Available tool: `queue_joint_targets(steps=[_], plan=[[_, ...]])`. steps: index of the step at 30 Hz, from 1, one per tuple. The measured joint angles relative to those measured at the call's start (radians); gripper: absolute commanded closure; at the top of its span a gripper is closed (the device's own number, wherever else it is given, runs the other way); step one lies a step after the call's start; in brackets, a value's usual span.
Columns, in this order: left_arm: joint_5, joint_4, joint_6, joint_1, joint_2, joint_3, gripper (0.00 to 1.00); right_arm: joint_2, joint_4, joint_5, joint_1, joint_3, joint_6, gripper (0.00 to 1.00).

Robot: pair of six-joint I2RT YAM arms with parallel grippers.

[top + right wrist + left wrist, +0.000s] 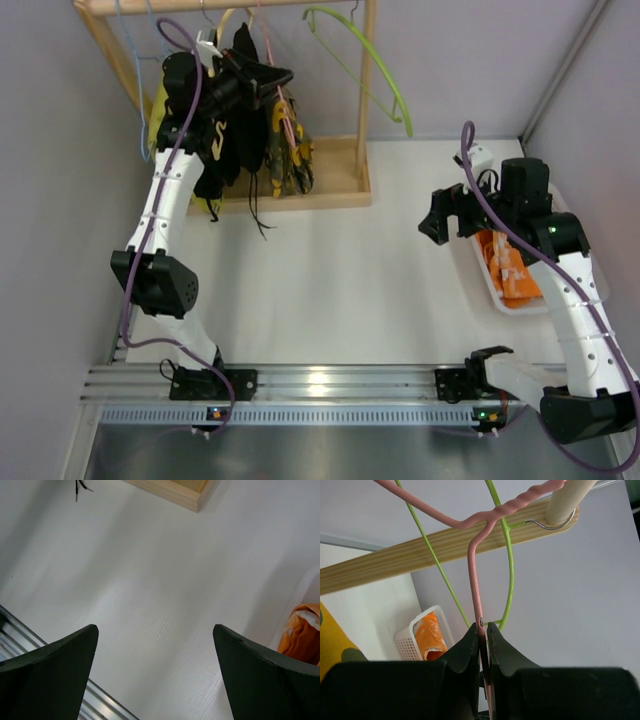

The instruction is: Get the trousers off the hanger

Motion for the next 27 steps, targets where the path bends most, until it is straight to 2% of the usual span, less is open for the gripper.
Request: queue_joint_targets(steps=[19,27], plan=[[-0.004,0.095,0.008,-0.029,-0.005,0.087,1.0,0.0,0.001,-0.019,0.0,0.002,0.0,0.01],[-0.015,0.098,0.013,-0.051,-0.139,-0.089,1.0,-0.032,0.08,-0.103,-0.003,-0.008,0.01,0.01]])
